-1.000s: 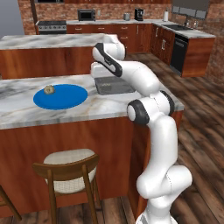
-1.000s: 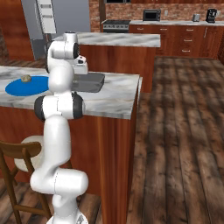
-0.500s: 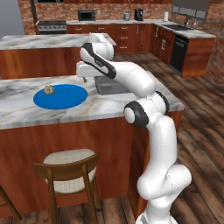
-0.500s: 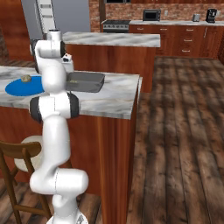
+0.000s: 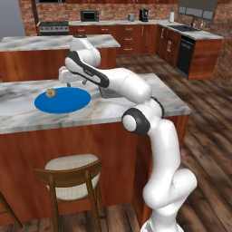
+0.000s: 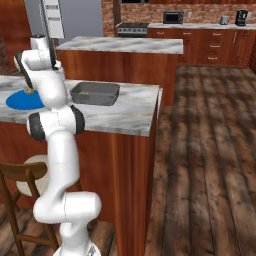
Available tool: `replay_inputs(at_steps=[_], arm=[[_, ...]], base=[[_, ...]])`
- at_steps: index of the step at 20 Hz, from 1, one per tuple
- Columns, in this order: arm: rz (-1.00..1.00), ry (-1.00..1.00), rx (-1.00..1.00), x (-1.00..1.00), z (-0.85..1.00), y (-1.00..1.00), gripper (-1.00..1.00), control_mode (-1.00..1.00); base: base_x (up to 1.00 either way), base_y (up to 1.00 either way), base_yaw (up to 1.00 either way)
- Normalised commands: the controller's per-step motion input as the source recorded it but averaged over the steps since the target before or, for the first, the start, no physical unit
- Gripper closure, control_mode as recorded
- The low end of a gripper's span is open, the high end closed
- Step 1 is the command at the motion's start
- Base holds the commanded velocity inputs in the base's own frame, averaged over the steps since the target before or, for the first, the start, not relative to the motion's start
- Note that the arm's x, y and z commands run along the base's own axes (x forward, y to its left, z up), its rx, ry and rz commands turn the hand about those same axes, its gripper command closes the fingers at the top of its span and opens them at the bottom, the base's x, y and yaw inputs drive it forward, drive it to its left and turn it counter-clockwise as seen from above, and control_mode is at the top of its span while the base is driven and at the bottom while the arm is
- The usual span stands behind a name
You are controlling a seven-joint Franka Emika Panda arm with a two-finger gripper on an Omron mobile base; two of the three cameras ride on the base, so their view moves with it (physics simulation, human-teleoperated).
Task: Place two dumplings into each of the tupperware containers and then place the containers in the fridge.
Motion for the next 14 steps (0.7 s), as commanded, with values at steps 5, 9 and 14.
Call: replay_inputs(at_steps=[5,9,14], arm=[[0.12,-0.09,0.0,-0.14,0.0,0.64,-1.0,-1.0],[0.06,-0.08,0.0,-0.21,0.0,0.36,-1.0,-1.0],[0.02,-0.14,0.01,-0.28,-0.27,0.0,-1.0,-1.0]], base=[[0.0,0.0,0.0],[0.0,0.0,0.0],[0.0,0.0,0.0]])
